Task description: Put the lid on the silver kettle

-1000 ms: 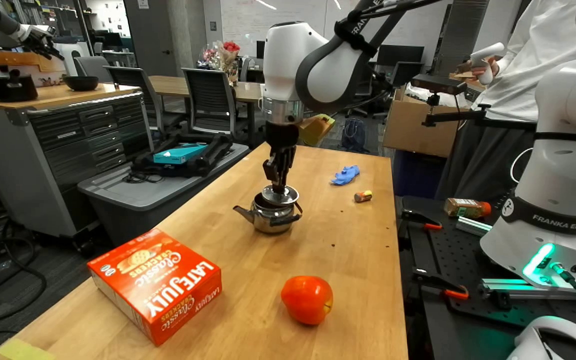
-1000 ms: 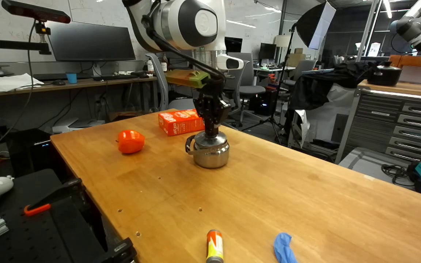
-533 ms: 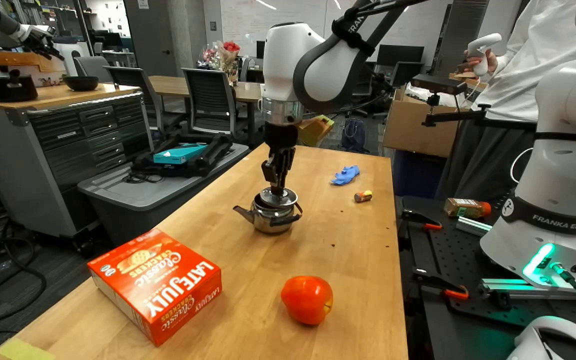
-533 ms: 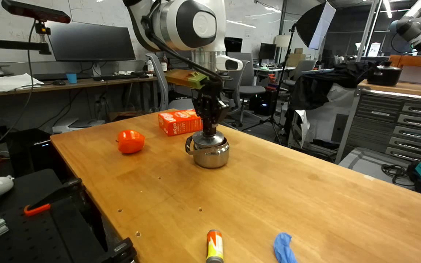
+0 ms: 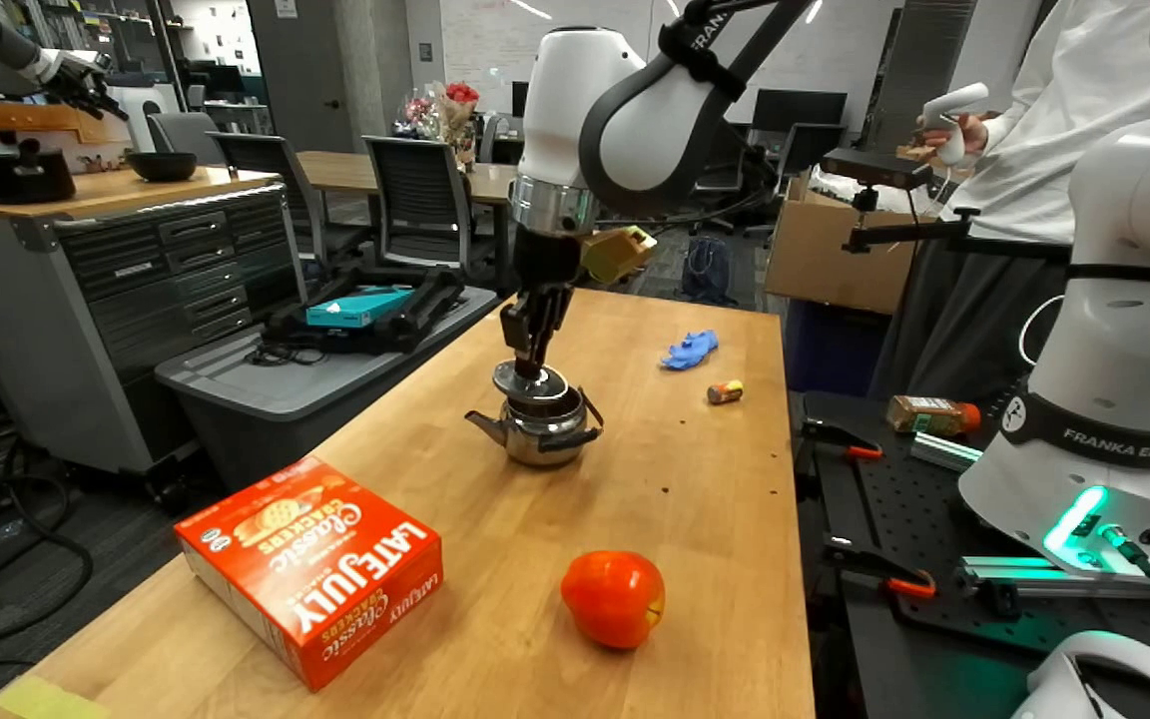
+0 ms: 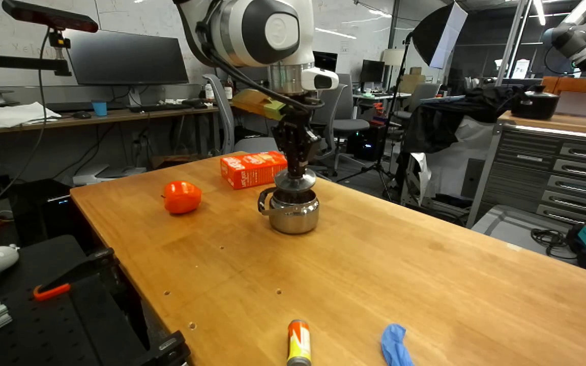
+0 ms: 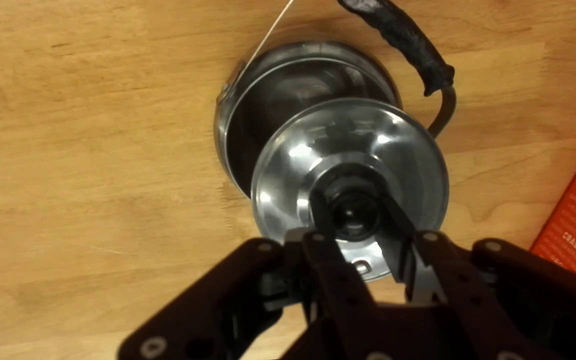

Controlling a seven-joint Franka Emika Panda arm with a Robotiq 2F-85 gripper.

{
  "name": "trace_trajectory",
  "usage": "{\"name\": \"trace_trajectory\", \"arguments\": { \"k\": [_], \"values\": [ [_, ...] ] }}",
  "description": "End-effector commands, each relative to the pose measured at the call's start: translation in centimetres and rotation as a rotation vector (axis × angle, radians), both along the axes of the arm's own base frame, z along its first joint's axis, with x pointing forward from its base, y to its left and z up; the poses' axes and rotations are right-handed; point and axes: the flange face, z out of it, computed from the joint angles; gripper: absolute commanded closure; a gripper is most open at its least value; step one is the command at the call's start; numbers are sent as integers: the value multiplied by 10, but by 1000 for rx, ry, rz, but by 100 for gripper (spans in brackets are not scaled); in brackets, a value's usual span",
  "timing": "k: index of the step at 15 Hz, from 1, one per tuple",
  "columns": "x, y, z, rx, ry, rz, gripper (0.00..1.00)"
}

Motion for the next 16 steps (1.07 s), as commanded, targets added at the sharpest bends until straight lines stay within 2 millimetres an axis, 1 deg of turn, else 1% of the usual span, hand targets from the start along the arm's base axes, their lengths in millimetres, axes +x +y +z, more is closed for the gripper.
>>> {"name": "trace_trajectory", "arguments": {
  "k": [1,4,11,16],
  "values": [
    [5,-8,5,12,-11,-14,93],
    [4,-12,-1,-3,15,-16,93],
    [-2,-22,-26,-57,82,0,93],
    [-3,-20,-26,-72,79,27,93]
  ]
}}
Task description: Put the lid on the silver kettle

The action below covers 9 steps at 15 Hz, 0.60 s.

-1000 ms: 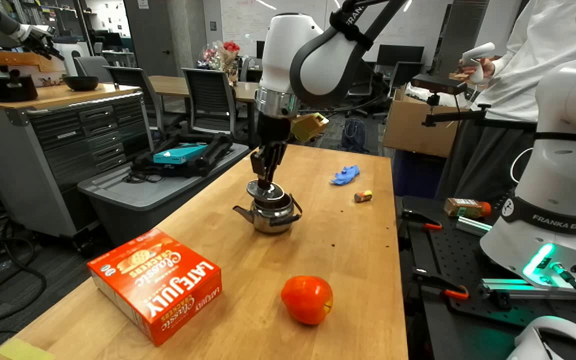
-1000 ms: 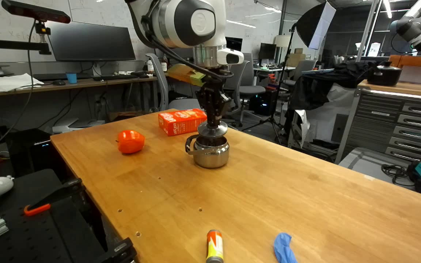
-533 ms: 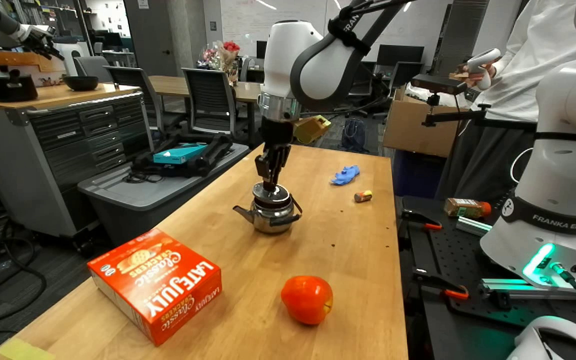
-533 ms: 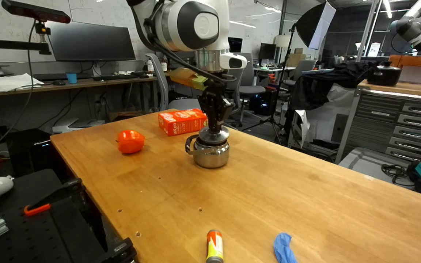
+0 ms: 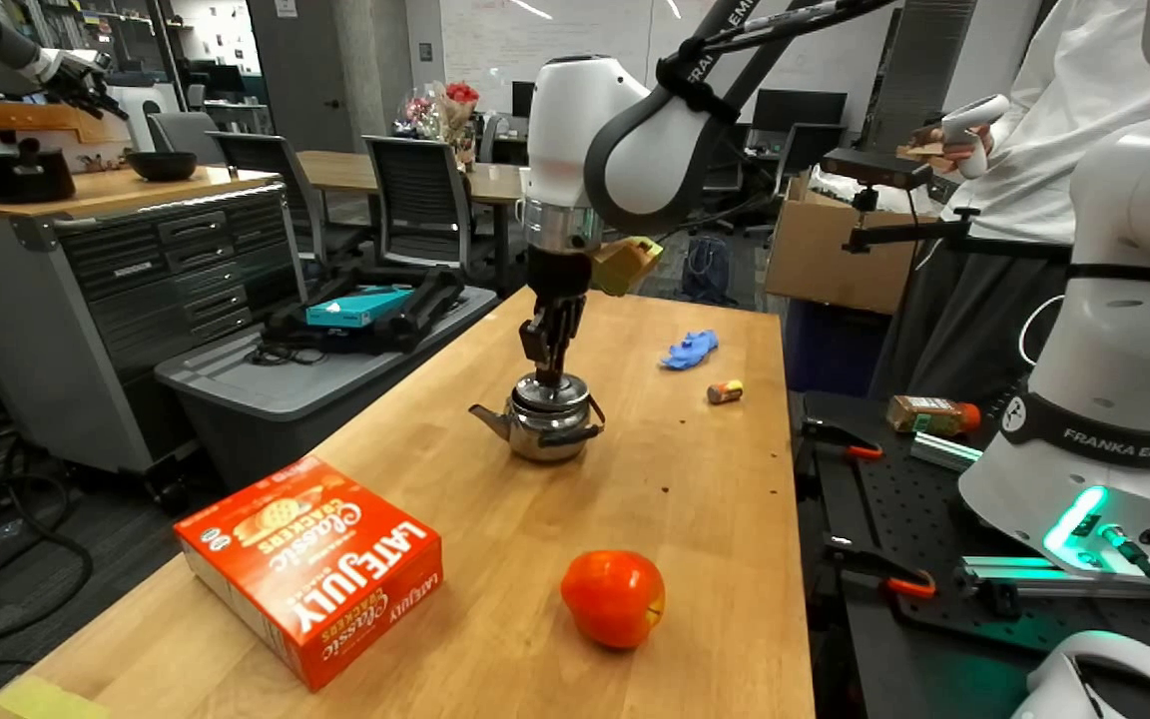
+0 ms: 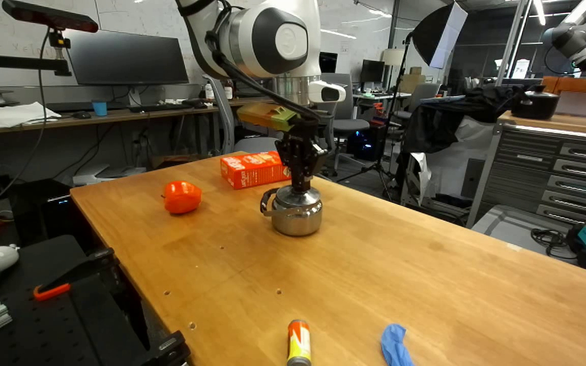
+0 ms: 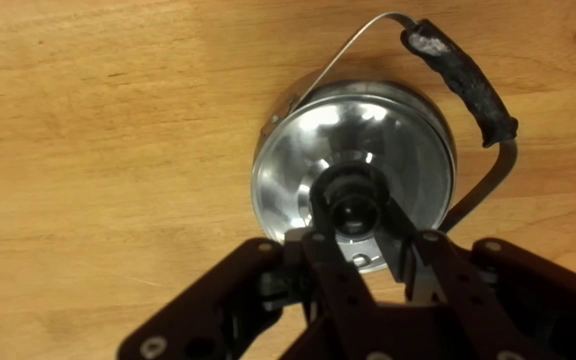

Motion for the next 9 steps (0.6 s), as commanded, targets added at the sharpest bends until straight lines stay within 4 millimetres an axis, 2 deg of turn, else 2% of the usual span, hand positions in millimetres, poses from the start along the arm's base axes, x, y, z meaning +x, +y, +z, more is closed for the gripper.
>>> {"name": "trace_trajectory", "arguments": {
  "k": [1,9],
  "values": [
    [1,2,-2,-17,14,13,93],
    [-2,16,7,-71,1,89,93]
  ]
}}
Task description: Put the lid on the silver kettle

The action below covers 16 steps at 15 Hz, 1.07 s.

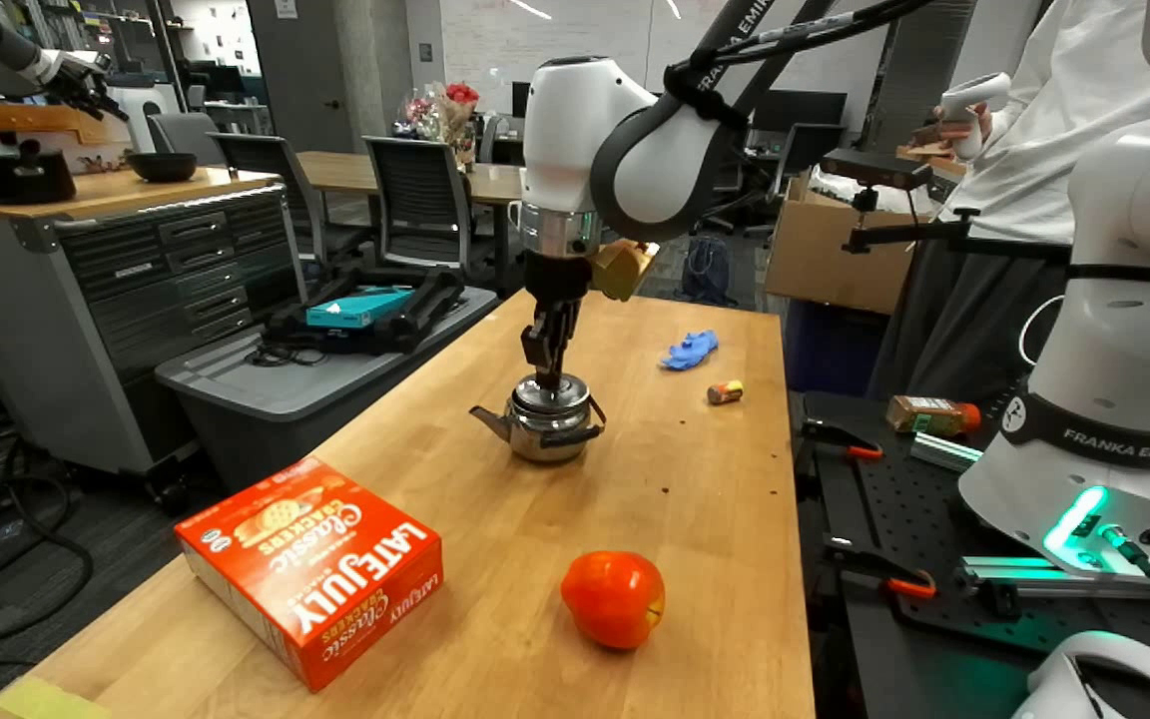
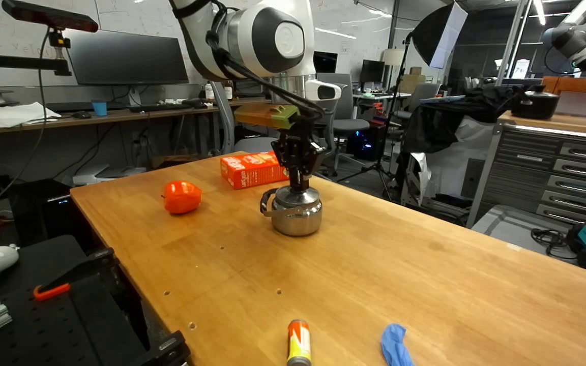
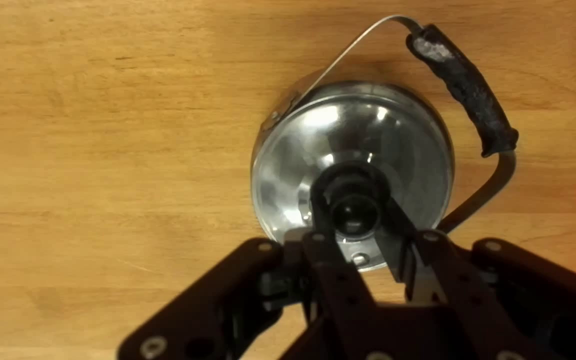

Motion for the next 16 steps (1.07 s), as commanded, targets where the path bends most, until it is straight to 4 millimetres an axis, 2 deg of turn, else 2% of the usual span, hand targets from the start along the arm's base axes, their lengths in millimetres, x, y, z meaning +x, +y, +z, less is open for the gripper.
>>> {"name": "trace_trajectory", "arguments": {
  "k": [1,16],
  "values": [
    [-1,7,8,-34,-3,24,93],
    [3,18,5,-67,-24,95,93]
  ]
}}
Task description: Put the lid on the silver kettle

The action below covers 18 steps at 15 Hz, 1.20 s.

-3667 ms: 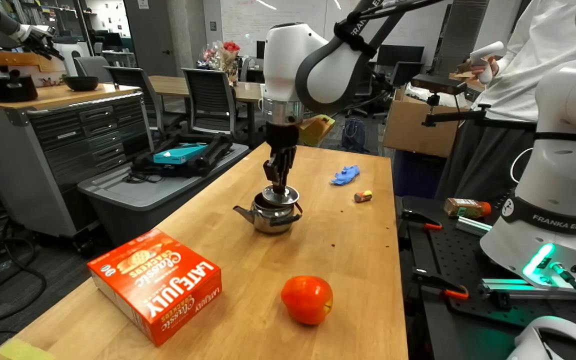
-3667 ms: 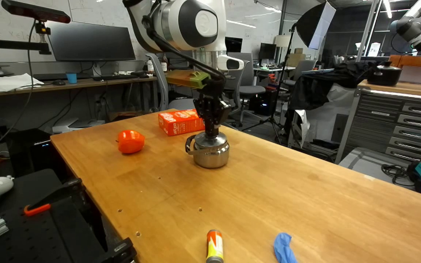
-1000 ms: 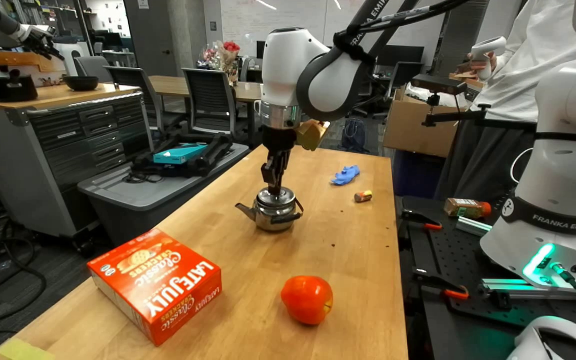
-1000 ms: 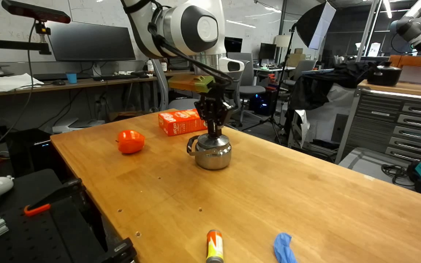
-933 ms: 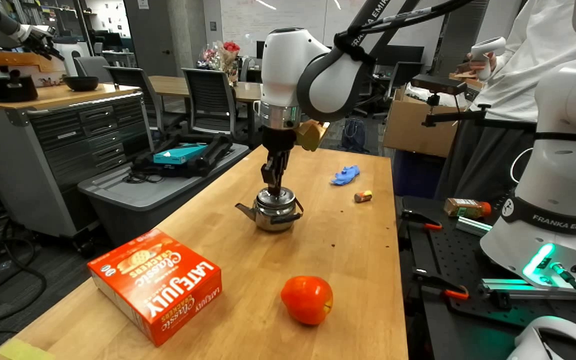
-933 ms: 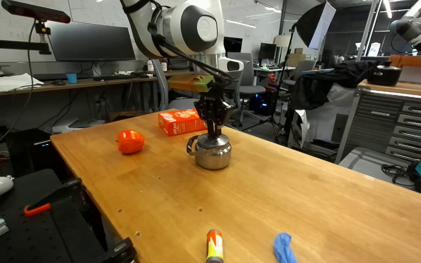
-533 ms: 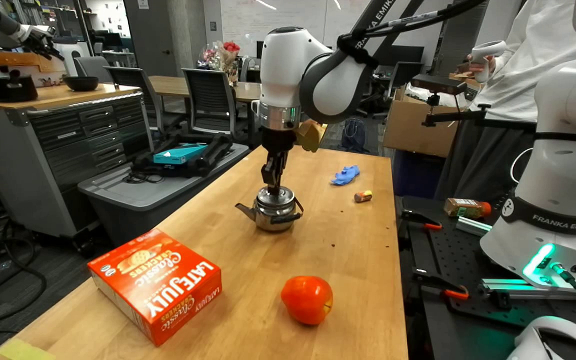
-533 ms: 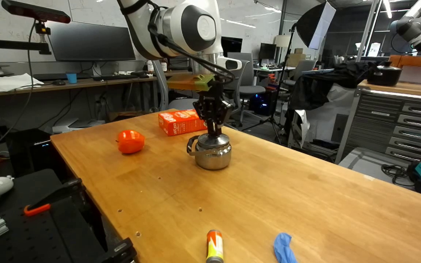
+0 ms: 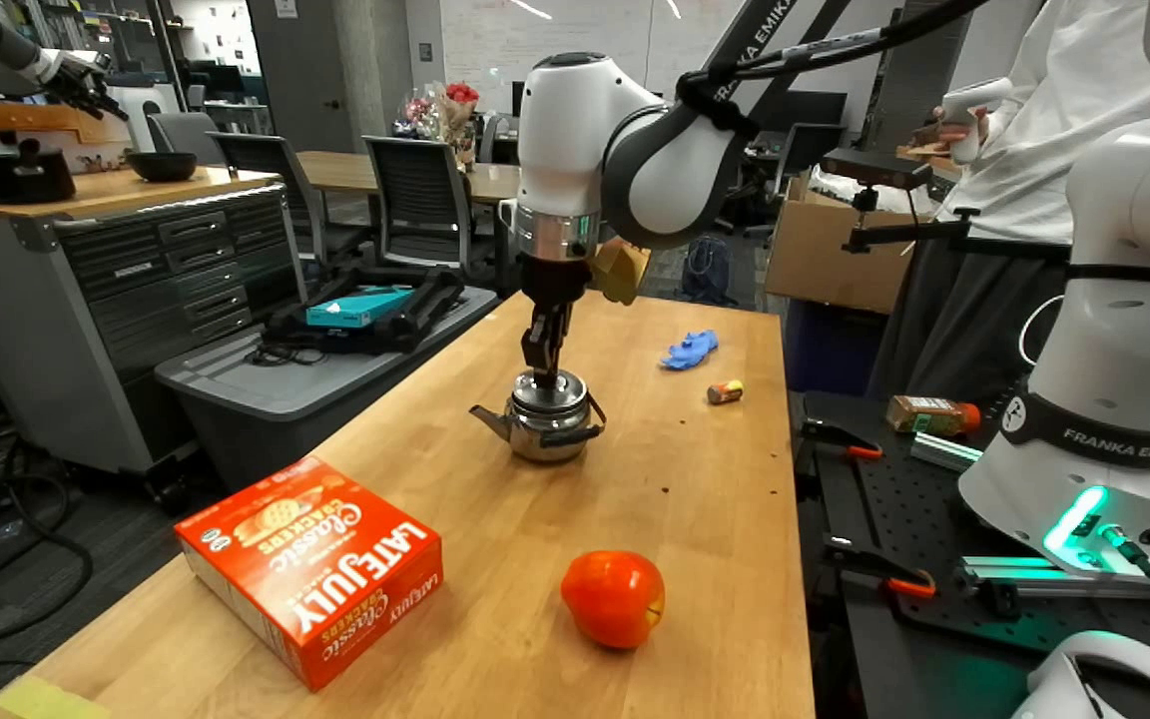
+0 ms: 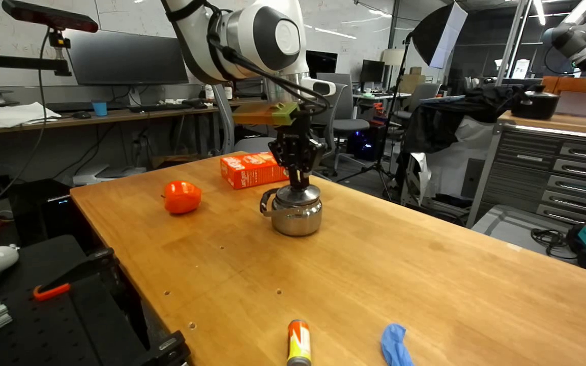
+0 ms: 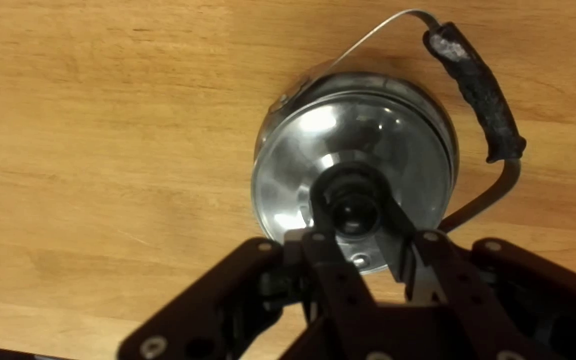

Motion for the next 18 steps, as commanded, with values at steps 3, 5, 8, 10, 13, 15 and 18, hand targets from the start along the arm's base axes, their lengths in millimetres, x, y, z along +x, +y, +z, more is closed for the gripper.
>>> {"name": "trace_trajectory", "arguments": {
  "k": [3,5,8,10,13,15,18],
  "values": [
    [0,11,4,7,-9,20,93],
    [0,12,1,13,-4,23,93],
    [0,7,-7,17,18,11,93],
    [0,3,-12,31,38,-4,93],
    [0,-2,-12,72,71,-41,93],
    [1,-5,-10,95,80,-53,93],
    [1,-7,-5,113,92,-55,47]
  ]
}}
